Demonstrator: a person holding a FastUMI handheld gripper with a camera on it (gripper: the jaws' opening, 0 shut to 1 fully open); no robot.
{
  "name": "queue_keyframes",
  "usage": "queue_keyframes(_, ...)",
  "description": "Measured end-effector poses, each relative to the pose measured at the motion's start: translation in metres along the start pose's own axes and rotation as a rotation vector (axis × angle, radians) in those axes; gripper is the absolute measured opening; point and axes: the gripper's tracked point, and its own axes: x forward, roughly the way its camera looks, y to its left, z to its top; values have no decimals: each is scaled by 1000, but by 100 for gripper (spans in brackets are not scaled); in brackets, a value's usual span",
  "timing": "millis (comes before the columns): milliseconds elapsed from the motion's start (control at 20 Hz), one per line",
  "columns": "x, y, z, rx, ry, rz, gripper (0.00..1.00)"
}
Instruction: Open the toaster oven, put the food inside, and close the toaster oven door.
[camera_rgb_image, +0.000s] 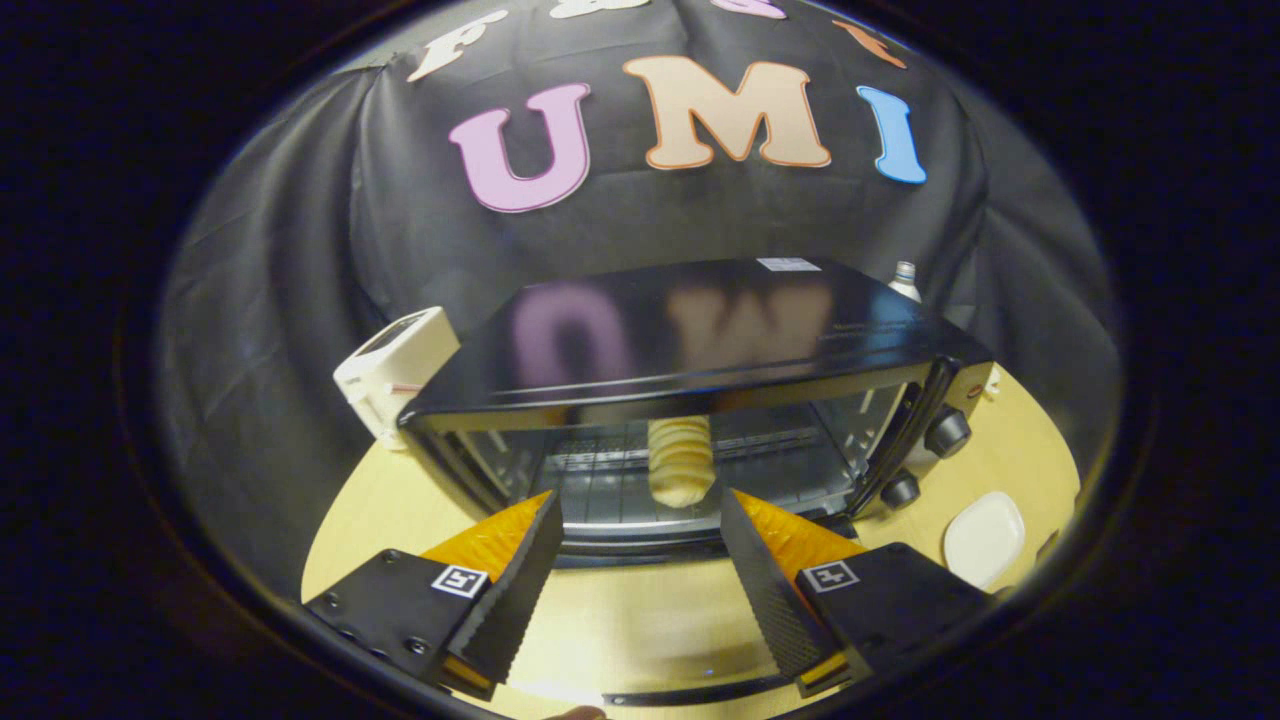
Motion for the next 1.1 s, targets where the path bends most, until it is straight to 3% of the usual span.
queue_keyframes(650, -108, 41, -119, -118, 159, 209, 98)
queue_keyframes(1100, -101, 19, -184, -110, 310, 151, 98)
